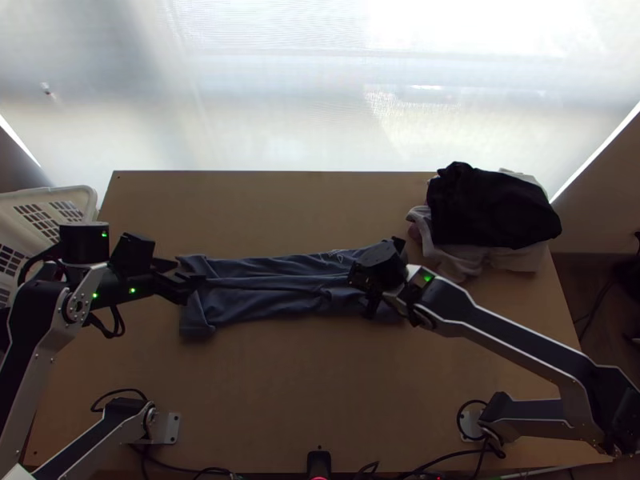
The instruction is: Fold the t-shirt
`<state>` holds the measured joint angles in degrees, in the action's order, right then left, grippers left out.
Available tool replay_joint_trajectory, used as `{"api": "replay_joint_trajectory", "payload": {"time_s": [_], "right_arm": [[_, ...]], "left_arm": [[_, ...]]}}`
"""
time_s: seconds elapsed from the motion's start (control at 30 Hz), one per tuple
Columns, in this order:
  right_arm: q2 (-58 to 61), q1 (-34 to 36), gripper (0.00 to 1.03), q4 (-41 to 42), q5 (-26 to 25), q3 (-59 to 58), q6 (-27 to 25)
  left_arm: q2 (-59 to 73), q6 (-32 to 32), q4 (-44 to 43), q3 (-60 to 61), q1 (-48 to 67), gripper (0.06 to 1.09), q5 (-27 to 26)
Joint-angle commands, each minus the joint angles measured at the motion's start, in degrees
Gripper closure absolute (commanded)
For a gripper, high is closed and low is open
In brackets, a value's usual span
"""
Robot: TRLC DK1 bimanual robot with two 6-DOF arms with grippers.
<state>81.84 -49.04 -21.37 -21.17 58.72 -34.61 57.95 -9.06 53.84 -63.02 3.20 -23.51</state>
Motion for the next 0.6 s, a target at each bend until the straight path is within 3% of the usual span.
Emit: {"api": "replay_joint_trajectory", "payload": {"time_s": [0.0,0.3,0.4,0.57], "right_arm": [[3.59,-6.77,1.0,19.52,-5.9,-7.74,-8.02],[11.94,-4.58,1.0,26.37,-5.9,-8.36,-7.84],[13.25,-2.73,1.0,27.87,-5.9,-8.09,-7.66],[14.31,1.14,1.0,30.95,-5.9,-8.36,-8.54]], "left_arm": [[-5.83,4.49,2.93,6.42,5.15,0.1,-3.83],[-15.33,-8.61,-11.74,23.03,25.45,0.1,24.03],[-17.35,-17.92,-21.59,31.82,33.45,0.1,37.13],[-19.37,-33.83,-37.41,43.51,32.83,0.1,41.88]]}}
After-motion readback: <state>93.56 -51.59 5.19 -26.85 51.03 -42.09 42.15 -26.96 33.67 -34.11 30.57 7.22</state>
